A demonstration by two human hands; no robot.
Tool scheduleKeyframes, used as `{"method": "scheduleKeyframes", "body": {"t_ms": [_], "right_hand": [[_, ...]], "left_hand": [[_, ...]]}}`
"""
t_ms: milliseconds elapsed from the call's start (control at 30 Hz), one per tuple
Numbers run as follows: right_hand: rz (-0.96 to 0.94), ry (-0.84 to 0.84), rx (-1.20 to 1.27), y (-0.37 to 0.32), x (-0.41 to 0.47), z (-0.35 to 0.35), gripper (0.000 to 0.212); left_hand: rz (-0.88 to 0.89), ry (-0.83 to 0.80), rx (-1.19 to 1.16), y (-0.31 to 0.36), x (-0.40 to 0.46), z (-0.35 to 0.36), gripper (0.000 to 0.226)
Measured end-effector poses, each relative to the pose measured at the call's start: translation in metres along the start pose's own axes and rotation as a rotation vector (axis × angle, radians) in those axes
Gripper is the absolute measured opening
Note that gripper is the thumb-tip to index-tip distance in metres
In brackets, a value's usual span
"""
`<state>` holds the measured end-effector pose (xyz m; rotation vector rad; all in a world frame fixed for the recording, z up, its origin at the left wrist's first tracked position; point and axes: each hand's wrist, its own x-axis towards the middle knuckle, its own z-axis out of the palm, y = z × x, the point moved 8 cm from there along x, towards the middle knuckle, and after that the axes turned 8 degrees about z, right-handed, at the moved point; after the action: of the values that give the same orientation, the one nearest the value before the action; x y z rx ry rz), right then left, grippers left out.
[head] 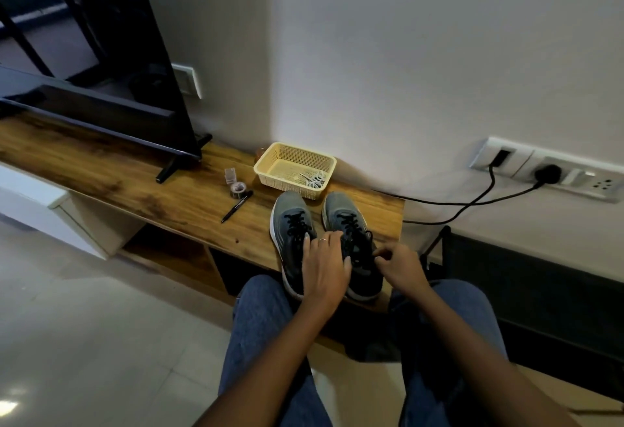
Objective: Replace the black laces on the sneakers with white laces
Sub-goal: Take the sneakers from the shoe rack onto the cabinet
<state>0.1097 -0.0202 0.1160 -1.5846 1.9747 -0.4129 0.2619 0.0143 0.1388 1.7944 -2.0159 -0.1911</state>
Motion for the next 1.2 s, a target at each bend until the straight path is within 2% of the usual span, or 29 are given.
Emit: {"method": "scheduleKeyframes", "body": {"t_ms": [133, 367, 500, 600, 733, 1000, 1100, 1200], "right_hand": [[0.046, 0.068, 0.116, 0.010, 0.011, -0.014, 0.013], [0.051, 0.072, 0.272, 0.008, 0.047, -0.002, 0.018], [0.058, -0.007, 0.146, 0.002, 0.062, 0.019, 0.027], [0.072, 0.014, 0.041, -0.001, 0.065, 0.021, 0.021], [0.104, 0.031, 0.046, -0.005, 0.068, 0.018, 0.016], [0.238, -0.064, 0.455, 0.007, 0.076, 0.026, 0.015], [0.246, -0.133, 0.619, 0.001, 0.068, 0.021, 0.010], [0.247, -0.219, 0.798, -0.011, 0.062, 0.011, 0.005]], "left_hand": [[0.079, -0.024, -0.041, 0.017, 0.016, 0.011, 0.046], [-0.007, -0.157, -0.053, 0.011, 0.049, 0.036, 0.051], [-0.058, -0.202, -0.024, 0.001, 0.059, 0.042, 0.038], [-0.053, -0.149, -0.034, -0.007, 0.061, 0.039, 0.036], [-0.044, -0.106, -0.088, -0.011, 0.065, 0.034, 0.031], [0.088, -0.052, -0.086, -0.012, 0.076, 0.035, 0.019], [0.114, -0.053, -0.181, -0.017, 0.079, 0.038, 0.016], [0.090, -0.148, -0.364, -0.025, 0.090, 0.051, 0.011]]}}
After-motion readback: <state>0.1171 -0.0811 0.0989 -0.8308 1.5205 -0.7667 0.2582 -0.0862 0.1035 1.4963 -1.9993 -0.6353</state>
